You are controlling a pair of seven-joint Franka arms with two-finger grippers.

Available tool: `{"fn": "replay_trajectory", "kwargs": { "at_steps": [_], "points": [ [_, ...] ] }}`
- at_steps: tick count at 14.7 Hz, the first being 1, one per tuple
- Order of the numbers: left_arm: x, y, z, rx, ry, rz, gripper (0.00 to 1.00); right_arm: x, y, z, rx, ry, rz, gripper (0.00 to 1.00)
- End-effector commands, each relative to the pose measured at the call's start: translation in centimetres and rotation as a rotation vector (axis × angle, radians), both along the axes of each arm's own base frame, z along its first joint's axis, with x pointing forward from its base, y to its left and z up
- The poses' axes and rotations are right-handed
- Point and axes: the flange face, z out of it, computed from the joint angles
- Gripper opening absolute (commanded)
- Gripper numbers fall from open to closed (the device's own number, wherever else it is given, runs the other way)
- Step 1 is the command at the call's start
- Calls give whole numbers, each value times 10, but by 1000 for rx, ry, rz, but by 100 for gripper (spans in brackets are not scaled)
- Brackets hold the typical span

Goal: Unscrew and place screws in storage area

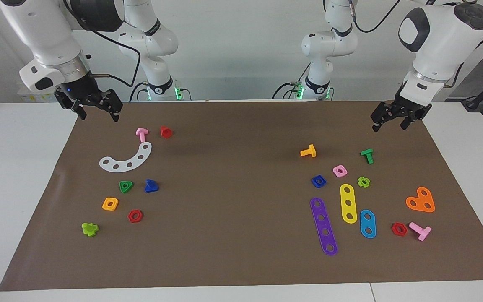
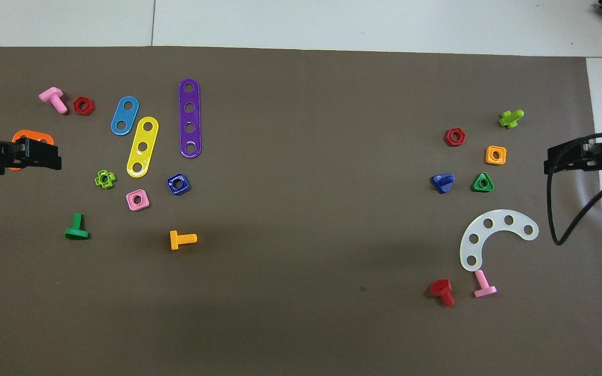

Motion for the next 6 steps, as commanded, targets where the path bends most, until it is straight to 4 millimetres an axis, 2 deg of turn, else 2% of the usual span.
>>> {"fn": "replay_trajectory", "kwargs": {
  "at_steps": [1,6],
  "points": [
    [-8,3,1,21,-6,3,100,-1,2,2,0,4,0,100],
    [-8,3,1,21,-6,3,100,-2,4,2,1,4,-6,100]
  ]
}}
